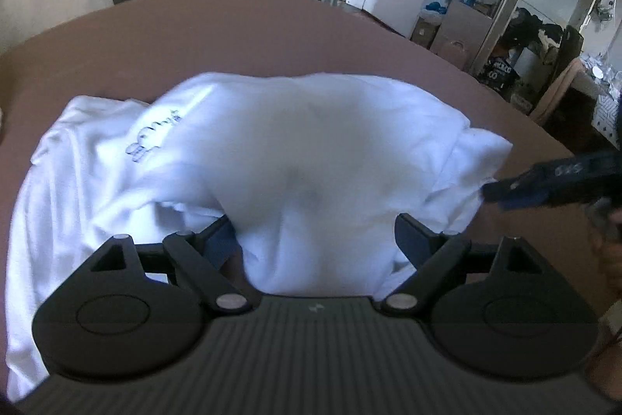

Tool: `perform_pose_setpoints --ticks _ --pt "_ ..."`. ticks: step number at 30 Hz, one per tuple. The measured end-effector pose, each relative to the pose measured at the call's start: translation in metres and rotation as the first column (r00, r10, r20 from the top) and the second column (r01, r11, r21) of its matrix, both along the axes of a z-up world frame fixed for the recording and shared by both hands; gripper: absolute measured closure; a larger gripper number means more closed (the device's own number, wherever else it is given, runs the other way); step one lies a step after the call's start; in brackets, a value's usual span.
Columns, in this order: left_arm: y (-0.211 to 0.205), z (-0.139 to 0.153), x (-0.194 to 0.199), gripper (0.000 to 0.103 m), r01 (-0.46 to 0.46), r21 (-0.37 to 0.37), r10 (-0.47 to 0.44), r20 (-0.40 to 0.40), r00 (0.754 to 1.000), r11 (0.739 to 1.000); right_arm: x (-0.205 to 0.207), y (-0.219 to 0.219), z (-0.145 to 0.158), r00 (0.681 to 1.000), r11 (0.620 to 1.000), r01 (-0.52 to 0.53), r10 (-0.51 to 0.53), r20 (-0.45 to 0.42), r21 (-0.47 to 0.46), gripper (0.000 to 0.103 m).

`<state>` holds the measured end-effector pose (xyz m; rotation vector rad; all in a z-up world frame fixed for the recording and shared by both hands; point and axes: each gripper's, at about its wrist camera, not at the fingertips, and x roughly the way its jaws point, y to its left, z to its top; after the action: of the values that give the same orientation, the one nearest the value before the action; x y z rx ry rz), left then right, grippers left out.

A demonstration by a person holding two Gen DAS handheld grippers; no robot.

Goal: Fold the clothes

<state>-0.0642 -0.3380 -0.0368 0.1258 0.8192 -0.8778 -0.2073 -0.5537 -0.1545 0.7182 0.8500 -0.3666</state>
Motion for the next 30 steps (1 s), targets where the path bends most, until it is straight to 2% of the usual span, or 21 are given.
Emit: perform_pose_setpoints --ticks 4,6,9,12,14,15,17,19,20,21,22,23,24,25,27,28,29,30 --pt "-0.018 -0.015 -0.010 0.016 0.030 0.084 -0.036 0.069 0.997 0.996 -0.010 -0.006 -0.020 0.998 0.995 0.023 -0.029 0.062 0.094 0.033" --pt "-0.021 -0.021 -0.015 0.016 0.039 0.115 -0.049 0.080 0.996 0.993 -0.005 -0.009 -0.031 0.997 0.994 0.027 -0.034 0.065 0.109 0.033" --pt "-0.025 -0.032 -0.018 0.015 0.046 0.135 -0.054 0.054 0.997 0.990 0.005 -0.009 -0.044 0.998 0.996 0.020 -0.026 0.063 0.090 0.031" --pt "-0.031 -0.040 -0.016 0.013 0.052 0.145 -0.059 0.048 0.997 0.988 0.020 -0.003 -0.042 0.997 1.000 -0.005 0.004 0.077 0.013 0.032" --pt "-0.034 -0.044 -0.017 0.010 0.053 0.153 -0.063 0.058 0.996 0.987 0.025 0.006 -0.037 0.997 0.997 -0.024 0.030 0.077 -0.074 0.051" --pt "-0.035 -0.047 -0.018 0.005 0.052 0.157 -0.063 0.065 0.996 0.986 0.026 0.011 -0.033 0.997 0.990 -0.034 0.044 0.069 -0.135 0.077" --pt "-0.039 -0.053 -0.014 0.002 0.036 0.161 -0.050 0.085 0.995 0.986 0.026 0.025 -0.021 0.995 0.963 -0.061 0.080 0.063 -0.264 0.088" --pt "-0.040 -0.055 -0.014 0.011 0.013 0.160 -0.031 0.111 0.993 0.987 0.024 0.039 -0.001 0.991 0.921 -0.064 0.104 0.083 -0.384 0.094" --pt "-0.039 -0.050 -0.017 0.039 0.003 0.150 -0.025 0.148 0.989 0.989 0.022 0.046 0.012 0.989 0.891 -0.064 0.118 0.093 -0.449 0.095" --pt "-0.039 -0.046 -0.020 0.071 -0.007 0.145 -0.020 0.186 0.982 0.989 0.019 0.055 0.028 0.986 0.845 -0.052 0.128 0.105 -0.533 0.096" --pt "-0.039 -0.037 -0.024 0.077 -0.019 0.168 -0.020 0.230 0.973 0.986 0.015 0.063 0.044 0.987 0.784 -0.021 0.115 0.113 -0.620 0.096" --pt "-0.037 -0.025 -0.026 0.078 -0.033 0.162 -0.011 0.259 0.966 0.986 0.011 0.067 0.058 0.989 0.708 0.028 0.082 0.121 -0.706 0.096" --pt "-0.033 -0.012 -0.028 0.078 -0.026 0.118 -0.005 0.252 0.968 0.993 0.006 0.066 0.071 0.989 0.648 0.069 0.056 0.139 -0.759 0.096" --pt "-0.028 0.001 -0.030 0.078 -0.020 0.076 0.001 0.243 0.970 0.997 -0.001 0.057 0.080 0.985 0.658 0.106 0.034 0.170 -0.745 0.096" --pt "-0.025 0.025 -0.035 0.074 -0.033 0.016 0.028 0.230 0.973 0.999 -0.013 0.030 0.092 0.973 0.735 0.177 -0.032 0.228 -0.655 0.097" --pt "-0.024 0.033 -0.039 0.073 -0.037 -0.014 0.039 0.221 0.975 0.999 -0.014 0.020 0.088 0.975 0.741 0.184 -0.056 0.214 -0.645 0.097" --pt "-0.024 0.037 -0.041 0.069 -0.027 -0.038 0.034 0.191 0.981 0.999 -0.011 0.017 0.082 0.981 0.723 0.176 -0.071 0.182 -0.668 0.097" --pt "-0.024 0.037 -0.043 0.064 -0.007 -0.055 0.014 0.131 0.991 0.998 -0.007 0.016 0.075 0.985 0.690 0.167 -0.089 0.146 -0.704 0.097"
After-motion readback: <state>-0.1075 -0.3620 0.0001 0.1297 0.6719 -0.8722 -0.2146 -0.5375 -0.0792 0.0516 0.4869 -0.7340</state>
